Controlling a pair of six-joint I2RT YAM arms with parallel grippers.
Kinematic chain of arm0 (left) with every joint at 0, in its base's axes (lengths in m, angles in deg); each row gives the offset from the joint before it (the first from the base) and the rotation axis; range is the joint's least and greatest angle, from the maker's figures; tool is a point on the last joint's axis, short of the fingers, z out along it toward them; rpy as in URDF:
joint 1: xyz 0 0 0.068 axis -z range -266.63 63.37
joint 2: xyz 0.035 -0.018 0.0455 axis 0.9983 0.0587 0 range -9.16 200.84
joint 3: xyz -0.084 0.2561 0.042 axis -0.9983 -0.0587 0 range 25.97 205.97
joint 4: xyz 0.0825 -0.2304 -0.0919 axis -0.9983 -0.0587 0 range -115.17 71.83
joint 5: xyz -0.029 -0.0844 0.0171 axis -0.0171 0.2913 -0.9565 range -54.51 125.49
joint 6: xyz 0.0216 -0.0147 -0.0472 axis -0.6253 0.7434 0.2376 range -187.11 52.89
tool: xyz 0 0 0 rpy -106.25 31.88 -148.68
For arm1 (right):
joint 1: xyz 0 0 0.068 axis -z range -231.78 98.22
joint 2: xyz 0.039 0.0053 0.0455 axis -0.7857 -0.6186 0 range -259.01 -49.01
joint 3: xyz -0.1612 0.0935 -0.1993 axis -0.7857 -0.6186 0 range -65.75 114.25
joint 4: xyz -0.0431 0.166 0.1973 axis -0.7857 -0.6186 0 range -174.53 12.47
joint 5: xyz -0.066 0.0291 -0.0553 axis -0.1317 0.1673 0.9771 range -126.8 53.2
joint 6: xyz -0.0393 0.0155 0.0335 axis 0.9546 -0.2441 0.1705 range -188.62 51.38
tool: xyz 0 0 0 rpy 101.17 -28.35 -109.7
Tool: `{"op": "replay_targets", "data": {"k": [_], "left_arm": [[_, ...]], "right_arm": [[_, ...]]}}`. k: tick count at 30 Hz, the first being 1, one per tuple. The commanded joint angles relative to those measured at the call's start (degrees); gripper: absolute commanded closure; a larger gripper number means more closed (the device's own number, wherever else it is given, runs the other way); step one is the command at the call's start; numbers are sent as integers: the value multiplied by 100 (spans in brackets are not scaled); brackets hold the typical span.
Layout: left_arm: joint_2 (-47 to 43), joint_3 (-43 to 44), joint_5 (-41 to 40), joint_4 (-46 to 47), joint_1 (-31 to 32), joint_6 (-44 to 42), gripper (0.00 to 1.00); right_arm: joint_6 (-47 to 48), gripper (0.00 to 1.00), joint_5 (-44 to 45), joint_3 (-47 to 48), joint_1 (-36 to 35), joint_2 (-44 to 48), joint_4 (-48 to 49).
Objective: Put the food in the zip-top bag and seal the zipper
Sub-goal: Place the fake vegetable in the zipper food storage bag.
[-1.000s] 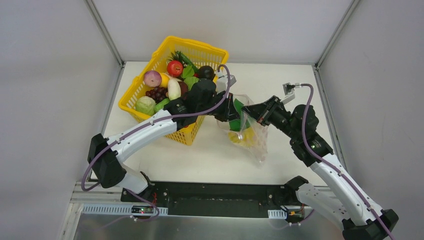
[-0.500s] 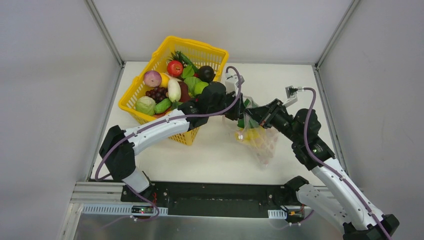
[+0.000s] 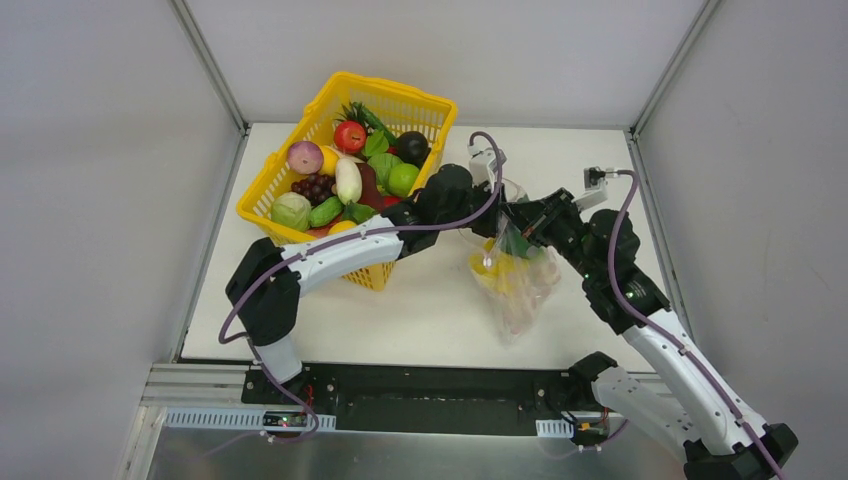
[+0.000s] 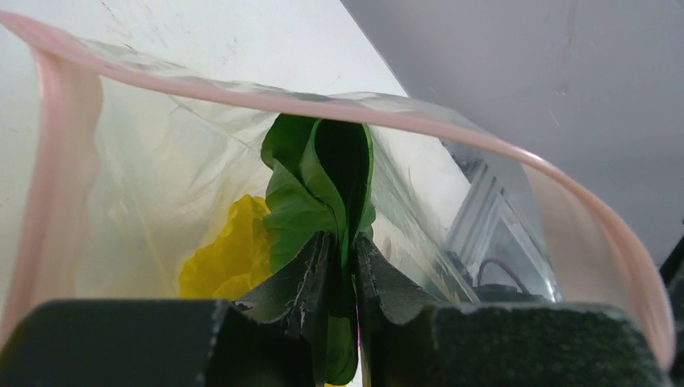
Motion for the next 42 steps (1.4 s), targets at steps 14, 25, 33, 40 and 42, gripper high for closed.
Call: {"op": "replay_targets", "data": {"k": [14, 25, 33, 40, 42], "left_arm": [[304, 884, -466, -786, 456, -307, 68], [-197, 1306, -596, -1888, 447, -1072, 22], [-1325, 1001, -870, -2386, 402, -1488, 13], [-2229, 468, -1047, -2730, 127, -1504, 5], [-2298, 376, -897, -2702, 18, -1445, 1]], "right_arm": [[-423, 100, 750, 143, -38, 258, 164], [-570, 100, 1206, -215, -59, 312, 395], [-169, 100, 1252, 676, 24, -521, -917], [-256, 100, 1029, 201, 92, -31, -445], [-136, 100, 980, 202, 132, -49, -506]]}}
